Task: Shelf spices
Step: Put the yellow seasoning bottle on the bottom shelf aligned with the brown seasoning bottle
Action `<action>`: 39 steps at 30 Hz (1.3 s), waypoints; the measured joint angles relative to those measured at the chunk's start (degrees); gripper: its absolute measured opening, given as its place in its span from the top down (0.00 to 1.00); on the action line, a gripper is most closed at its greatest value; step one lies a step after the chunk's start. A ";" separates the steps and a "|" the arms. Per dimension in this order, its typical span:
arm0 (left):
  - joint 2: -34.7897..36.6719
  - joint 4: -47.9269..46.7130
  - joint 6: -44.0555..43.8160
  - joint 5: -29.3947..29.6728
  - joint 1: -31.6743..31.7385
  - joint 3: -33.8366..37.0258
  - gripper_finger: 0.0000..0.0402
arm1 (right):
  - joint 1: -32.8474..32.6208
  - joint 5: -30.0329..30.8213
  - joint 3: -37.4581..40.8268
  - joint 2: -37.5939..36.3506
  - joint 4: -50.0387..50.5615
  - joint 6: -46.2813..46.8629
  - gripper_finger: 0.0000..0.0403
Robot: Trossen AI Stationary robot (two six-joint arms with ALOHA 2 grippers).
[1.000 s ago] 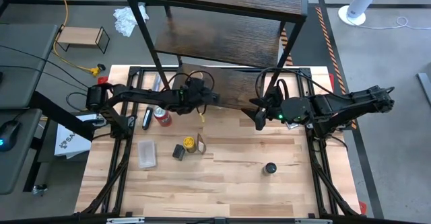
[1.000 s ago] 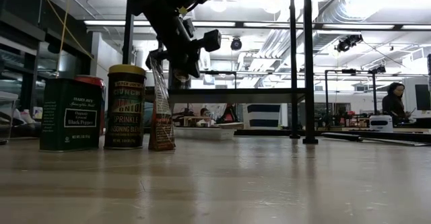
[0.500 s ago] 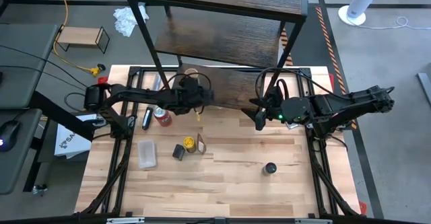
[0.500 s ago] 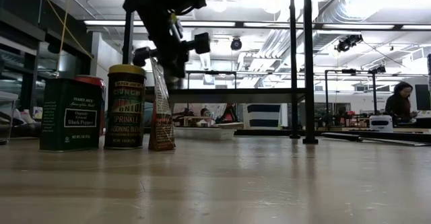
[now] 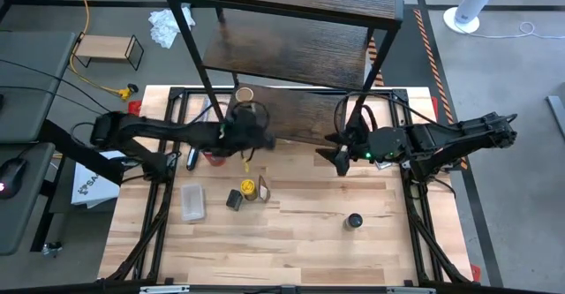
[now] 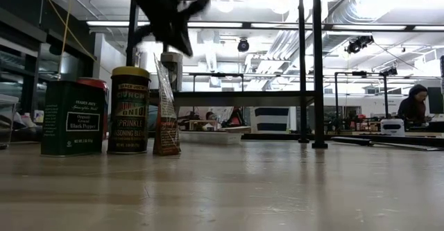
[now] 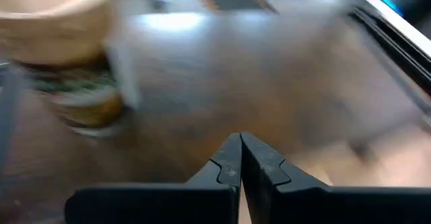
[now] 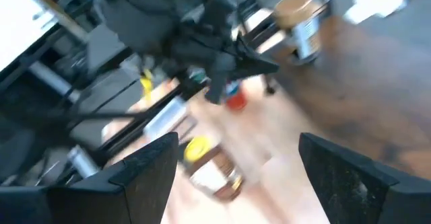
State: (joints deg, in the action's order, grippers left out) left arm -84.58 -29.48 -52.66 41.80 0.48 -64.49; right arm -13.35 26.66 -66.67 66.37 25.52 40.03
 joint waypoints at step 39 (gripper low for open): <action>2.39 -17.37 10.82 -21.03 -25.55 0.01 0.17 | -11.33 -10.08 -0.02 10.58 22.27 7.52 0.24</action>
State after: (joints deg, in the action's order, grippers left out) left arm -82.19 -46.86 -41.84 20.77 -25.08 -64.48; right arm -24.68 16.58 -66.69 76.95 47.80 47.55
